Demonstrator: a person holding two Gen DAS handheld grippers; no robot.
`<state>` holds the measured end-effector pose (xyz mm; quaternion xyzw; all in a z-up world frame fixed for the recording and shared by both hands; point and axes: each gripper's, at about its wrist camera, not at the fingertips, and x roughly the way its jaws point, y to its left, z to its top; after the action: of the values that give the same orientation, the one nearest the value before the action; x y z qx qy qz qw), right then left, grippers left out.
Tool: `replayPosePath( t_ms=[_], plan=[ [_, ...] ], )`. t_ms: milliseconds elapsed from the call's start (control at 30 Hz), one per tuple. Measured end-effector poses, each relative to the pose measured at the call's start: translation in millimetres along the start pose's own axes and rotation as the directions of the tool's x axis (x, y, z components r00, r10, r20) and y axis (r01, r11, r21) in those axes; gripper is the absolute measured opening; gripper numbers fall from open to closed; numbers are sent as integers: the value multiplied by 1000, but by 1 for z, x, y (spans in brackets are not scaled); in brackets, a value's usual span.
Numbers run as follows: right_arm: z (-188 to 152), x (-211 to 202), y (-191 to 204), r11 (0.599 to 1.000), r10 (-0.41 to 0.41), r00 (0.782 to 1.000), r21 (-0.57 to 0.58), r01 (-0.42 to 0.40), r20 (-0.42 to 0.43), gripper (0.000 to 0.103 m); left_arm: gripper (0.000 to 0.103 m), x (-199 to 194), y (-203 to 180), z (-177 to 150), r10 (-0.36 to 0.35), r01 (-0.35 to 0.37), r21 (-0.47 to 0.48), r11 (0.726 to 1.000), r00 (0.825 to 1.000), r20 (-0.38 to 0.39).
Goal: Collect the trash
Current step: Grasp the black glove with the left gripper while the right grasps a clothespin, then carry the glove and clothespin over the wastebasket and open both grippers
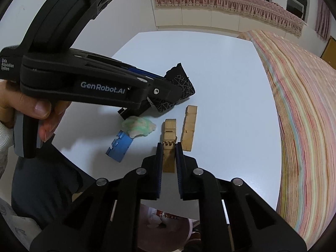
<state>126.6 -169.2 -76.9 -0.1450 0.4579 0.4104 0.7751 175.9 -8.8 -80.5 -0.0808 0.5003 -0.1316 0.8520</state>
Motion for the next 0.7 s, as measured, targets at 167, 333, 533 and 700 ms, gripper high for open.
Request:
replayPosePath(
  t_ms=[167,333,533,700],
  plan=[
    [1,-11,-2,1000,2,1000,11,-3,17,11,29,-13,-5,-3,8,-8,9,1000,1000,22],
    [0,-30,3,1000,-4,999,24,3,42,11,29,-35,-15,-9,18,-19,27,999,999,49],
    [-5,-58,10,999,-22,998,38,20,65,11,29,-66,-28,-25,24,-28,50,998,996,81],
    [-16,-84,16,998,-35,996,52,31,84,11,29,-88,-45,-44,21,-29,73,997,995,100]
  ],
)
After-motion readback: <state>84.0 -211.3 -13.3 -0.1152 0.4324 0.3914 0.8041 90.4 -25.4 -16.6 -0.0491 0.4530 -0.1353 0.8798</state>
